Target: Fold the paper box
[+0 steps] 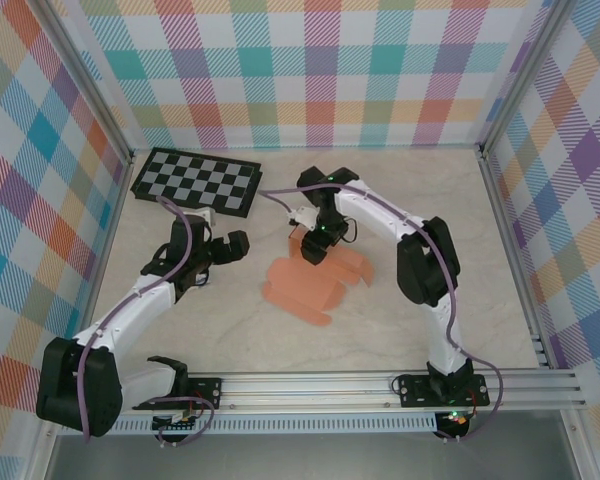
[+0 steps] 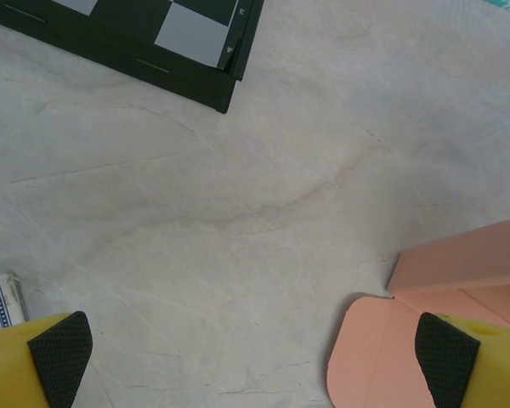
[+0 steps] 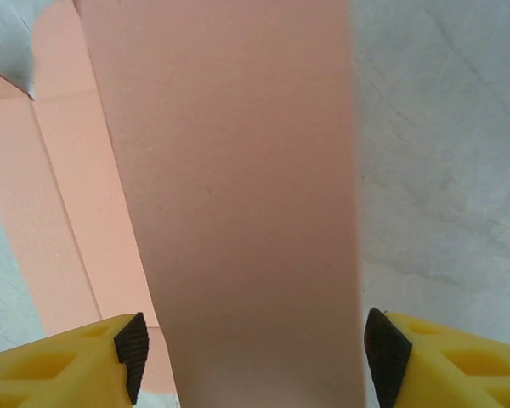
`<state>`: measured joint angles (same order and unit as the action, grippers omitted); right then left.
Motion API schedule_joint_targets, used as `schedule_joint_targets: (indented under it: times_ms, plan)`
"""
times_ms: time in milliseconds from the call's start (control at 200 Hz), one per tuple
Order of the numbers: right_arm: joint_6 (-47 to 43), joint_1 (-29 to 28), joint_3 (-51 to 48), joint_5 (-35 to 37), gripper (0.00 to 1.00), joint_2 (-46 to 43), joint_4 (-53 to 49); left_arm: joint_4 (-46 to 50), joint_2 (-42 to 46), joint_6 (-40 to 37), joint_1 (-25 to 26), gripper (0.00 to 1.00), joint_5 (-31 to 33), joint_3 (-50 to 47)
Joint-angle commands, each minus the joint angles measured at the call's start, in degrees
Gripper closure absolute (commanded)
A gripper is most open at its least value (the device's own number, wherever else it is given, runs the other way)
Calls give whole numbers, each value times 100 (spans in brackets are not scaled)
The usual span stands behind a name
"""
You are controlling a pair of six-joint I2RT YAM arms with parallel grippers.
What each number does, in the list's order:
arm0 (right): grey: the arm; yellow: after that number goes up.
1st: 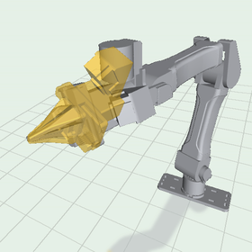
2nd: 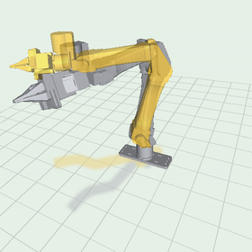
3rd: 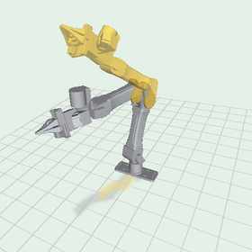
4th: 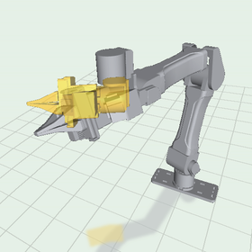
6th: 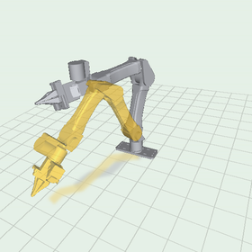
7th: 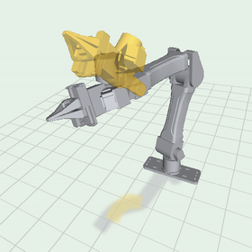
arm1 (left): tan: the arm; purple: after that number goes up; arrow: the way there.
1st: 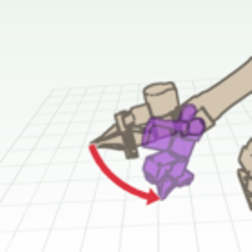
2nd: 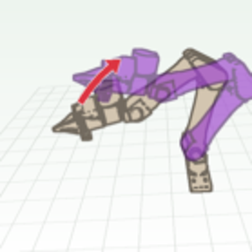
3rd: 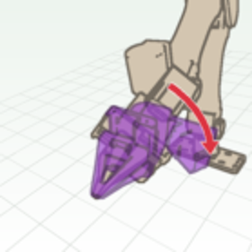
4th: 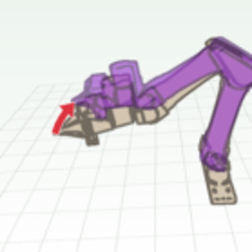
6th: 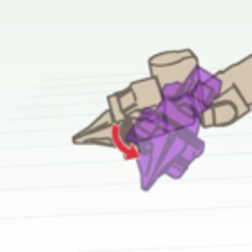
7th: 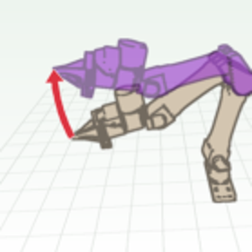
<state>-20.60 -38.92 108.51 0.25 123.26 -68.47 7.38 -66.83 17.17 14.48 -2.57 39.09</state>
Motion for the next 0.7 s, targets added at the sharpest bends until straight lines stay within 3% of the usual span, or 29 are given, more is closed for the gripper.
schedule_joint_targets:
  times_ms: [0,370,695]
  plan:
    - [-98,-141,281,599,36,337,-464,-93,-83,126,-77,0,-127,39]
    - [142,-300,597,1800,41,738,-758,-228,-309,303,-112,0,-209,-8]
    - [869,-513,304,2084,42,723,-339,-230,-301,383,-136,0,-80,-95]
